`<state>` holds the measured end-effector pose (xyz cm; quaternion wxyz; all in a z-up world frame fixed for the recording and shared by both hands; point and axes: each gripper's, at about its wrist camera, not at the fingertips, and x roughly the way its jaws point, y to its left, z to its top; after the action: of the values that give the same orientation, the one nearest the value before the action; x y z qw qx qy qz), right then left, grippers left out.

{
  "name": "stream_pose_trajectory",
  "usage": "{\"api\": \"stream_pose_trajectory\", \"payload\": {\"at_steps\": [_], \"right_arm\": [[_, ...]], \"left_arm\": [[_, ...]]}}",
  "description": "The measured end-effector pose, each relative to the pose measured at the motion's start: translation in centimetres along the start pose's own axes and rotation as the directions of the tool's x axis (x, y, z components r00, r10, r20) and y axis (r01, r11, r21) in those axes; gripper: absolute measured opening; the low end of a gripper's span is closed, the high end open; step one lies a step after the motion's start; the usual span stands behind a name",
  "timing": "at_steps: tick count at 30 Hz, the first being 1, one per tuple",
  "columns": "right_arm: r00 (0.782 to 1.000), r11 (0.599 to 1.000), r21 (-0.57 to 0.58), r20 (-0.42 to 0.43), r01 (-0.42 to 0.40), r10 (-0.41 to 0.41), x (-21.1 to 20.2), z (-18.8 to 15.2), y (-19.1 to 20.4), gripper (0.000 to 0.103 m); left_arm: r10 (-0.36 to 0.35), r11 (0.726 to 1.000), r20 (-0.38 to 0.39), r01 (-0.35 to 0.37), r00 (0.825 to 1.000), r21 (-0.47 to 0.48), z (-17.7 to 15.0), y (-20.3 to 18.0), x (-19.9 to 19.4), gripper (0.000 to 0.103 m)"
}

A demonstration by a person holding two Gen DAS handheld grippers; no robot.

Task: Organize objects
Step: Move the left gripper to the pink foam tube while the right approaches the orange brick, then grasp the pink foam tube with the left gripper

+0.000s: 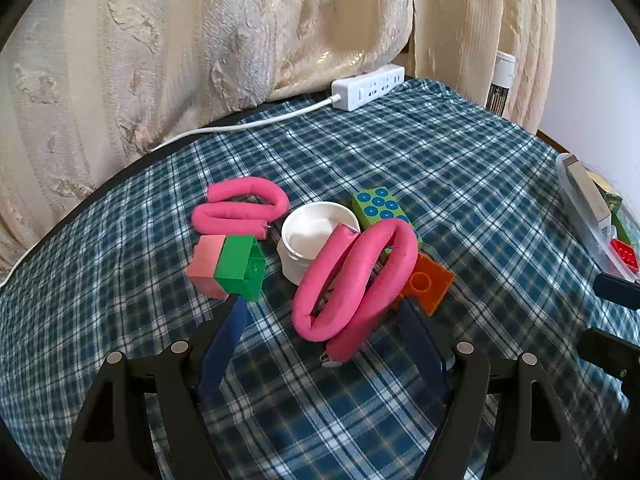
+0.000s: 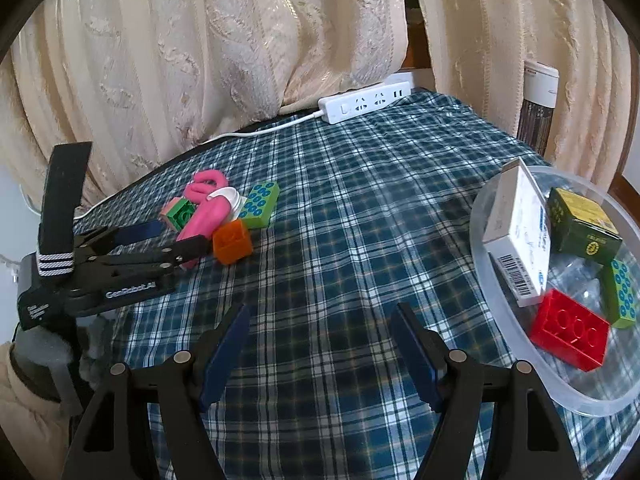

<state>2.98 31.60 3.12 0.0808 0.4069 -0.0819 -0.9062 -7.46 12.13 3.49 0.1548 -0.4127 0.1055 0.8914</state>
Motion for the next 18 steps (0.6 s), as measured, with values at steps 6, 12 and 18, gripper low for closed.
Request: {"api": "stream_pose_trajectory", "payload": {"at_steps": [6,12,18], "right_arm": [[1.0,1.0,0.009,-0.022,-0.016,0.017,0.8,0.2,0.0,0.077],[0.999,1.0,-0.006,-0.034,-0.02,0.019,1.5,0.6,0.4,0.077],[0.999,0.999,-0.026,-0.043,-0.018,0.017,2.3,1.1,0.9,0.077]], "left_arm": [[-0.016,1.0,-0.013,0.016,1.0,-0.004,0.1,0.1,1.0,0.079],[-0.043,0.999,-0.035,0.042,0.998,-0.018,0.0,0.3,1.8,0.057],[-0.051,0.997,-0.021,0.049,0.999,-0.055,-0.3,1.1,1.4,0.051]]}}
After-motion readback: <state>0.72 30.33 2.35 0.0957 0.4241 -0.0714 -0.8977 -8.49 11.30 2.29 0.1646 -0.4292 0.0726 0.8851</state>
